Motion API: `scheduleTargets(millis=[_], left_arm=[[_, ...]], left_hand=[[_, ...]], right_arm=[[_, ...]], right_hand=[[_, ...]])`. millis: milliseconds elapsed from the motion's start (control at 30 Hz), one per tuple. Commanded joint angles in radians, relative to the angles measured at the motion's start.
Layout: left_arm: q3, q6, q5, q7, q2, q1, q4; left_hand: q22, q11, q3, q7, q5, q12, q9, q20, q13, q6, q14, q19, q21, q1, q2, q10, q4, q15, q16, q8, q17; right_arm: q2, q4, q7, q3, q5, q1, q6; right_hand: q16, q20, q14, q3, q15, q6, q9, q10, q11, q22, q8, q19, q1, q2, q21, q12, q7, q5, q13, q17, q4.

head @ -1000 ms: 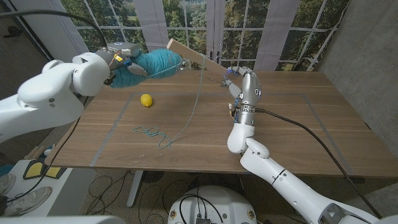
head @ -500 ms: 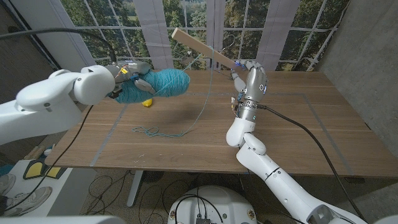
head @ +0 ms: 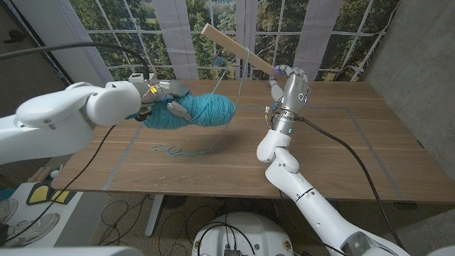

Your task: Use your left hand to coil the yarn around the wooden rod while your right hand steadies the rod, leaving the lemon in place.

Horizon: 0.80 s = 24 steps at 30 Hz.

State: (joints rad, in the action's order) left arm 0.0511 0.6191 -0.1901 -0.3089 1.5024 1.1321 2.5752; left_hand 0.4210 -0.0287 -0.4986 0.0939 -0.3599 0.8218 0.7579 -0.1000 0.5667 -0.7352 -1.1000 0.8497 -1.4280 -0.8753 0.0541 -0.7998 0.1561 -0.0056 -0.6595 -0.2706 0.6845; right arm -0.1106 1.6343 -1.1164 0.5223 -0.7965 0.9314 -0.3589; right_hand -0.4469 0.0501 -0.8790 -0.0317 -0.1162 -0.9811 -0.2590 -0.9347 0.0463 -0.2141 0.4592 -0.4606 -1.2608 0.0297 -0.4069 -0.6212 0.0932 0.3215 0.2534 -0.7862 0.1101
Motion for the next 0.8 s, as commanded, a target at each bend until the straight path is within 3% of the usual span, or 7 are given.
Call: scheduleTargets(millis=[33,167,367,533,700,767,800], left_arm=[[-0.051,0.007,-0.034,-0.041,0.025,0.065,0.069],[0.156,0.026,-0.141,-0.158,-0.002,-0.133,0.117],[0.124,0.02,-0.083,-0.129,0.014,-0.11,0.13],[0.205,-0.02,-0.143,-0.175,-0.032,-0.188,0.139],[0.118,-0.084,-0.059,-0.114,-0.039,-0.158,0.132],[0.116,-0.13,-0.035,-0.109,-0.061,-0.177,0.12],[0.147,-0.152,-0.035,-0.136,-0.086,-0.228,0.117]], left_hand=[[0.089,-0.086,-0.266,-0.099,-0.002,0.006,0.001,-0.118,0.623,-0.1,-0.264,0.005,-0.013,-0.023,0.086,-0.048,-0.253,-0.196,-0.169,0.001,0.262],[0.088,-0.083,-0.265,-0.097,-0.001,0.006,0.001,-0.118,0.623,-0.099,-0.262,0.005,-0.015,-0.023,0.089,-0.048,-0.253,-0.195,-0.165,0.001,0.256],[0.084,-0.083,-0.264,-0.098,0.0,0.007,0.001,-0.118,0.622,-0.098,-0.263,0.002,-0.015,-0.025,0.09,-0.047,-0.249,-0.196,-0.164,0.003,0.252],[0.083,-0.084,-0.266,-0.099,0.0,0.007,-0.001,-0.118,0.622,-0.101,-0.263,0.002,-0.016,-0.026,0.091,-0.047,-0.249,-0.197,-0.168,0.004,0.258],[0.082,-0.082,-0.264,-0.098,0.002,0.007,0.0,-0.118,0.621,-0.1,-0.262,0.002,-0.019,-0.026,0.091,-0.047,-0.248,-0.197,-0.165,0.005,0.253],[0.082,-0.085,-0.264,-0.098,0.002,0.007,0.0,-0.118,0.621,-0.1,-0.262,0.001,-0.02,-0.026,0.091,-0.047,-0.248,-0.196,-0.166,0.005,0.254],[0.082,-0.084,-0.263,-0.097,0.002,0.007,0.0,-0.118,0.621,-0.099,-0.262,0.001,-0.02,-0.026,0.091,-0.047,-0.247,-0.196,-0.164,0.006,0.251]], right_arm=[[0.021,-0.027,-0.001,-0.019,0.015,-0.024,-0.092],[0.03,-0.041,-0.001,-0.026,0.018,-0.03,-0.119],[0.049,-0.059,-0.001,-0.059,0.019,-0.027,-0.134],[0.072,-0.084,-0.001,-0.087,-0.023,-0.019,-0.136],[0.104,-0.128,-0.001,-0.116,-0.141,-0.003,-0.099],[0.123,-0.15,-0.001,-0.132,-0.213,0.005,-0.079],[0.141,-0.167,-0.001,-0.144,-0.273,0.012,-0.068]], right_hand=[[0.008,0.093,-0.012,0.005,-0.121,-0.091,-0.049,-0.158,0.082,-0.001,0.003,0.006,-0.106,0.112,-0.007,-0.002,0.009,0.006,0.198,-0.007,0.001],[0.011,0.093,-0.012,0.007,-0.12,-0.091,-0.051,-0.158,0.082,-0.001,0.003,0.007,-0.105,0.112,-0.008,-0.003,0.01,0.006,0.2,-0.009,-0.001],[0.014,0.093,-0.014,0.01,-0.12,-0.093,-0.052,-0.158,0.082,-0.001,0.002,0.008,-0.104,0.113,-0.011,-0.003,0.008,0.006,0.201,-0.013,-0.003],[0.019,0.093,-0.015,0.012,-0.12,-0.094,-0.052,-0.159,0.082,0.0,0.0,0.01,-0.107,0.113,-0.014,-0.001,0.008,0.007,0.199,-0.017,-0.003],[0.022,0.094,-0.016,0.015,-0.118,-0.094,-0.052,-0.158,0.082,0.0,-0.001,0.013,-0.105,0.113,-0.016,-0.001,0.008,0.007,0.202,-0.02,-0.005],[0.024,0.093,-0.017,0.016,-0.12,-0.095,-0.052,-0.159,0.082,0.0,-0.002,0.012,-0.106,0.114,-0.018,-0.001,0.008,0.007,0.201,-0.023,-0.005],[0.025,0.093,-0.017,0.016,-0.12,-0.096,-0.052,-0.158,0.082,0.0,-0.002,0.012,-0.107,0.114,-0.018,-0.001,0.008,0.007,0.202,-0.023,-0.004]])
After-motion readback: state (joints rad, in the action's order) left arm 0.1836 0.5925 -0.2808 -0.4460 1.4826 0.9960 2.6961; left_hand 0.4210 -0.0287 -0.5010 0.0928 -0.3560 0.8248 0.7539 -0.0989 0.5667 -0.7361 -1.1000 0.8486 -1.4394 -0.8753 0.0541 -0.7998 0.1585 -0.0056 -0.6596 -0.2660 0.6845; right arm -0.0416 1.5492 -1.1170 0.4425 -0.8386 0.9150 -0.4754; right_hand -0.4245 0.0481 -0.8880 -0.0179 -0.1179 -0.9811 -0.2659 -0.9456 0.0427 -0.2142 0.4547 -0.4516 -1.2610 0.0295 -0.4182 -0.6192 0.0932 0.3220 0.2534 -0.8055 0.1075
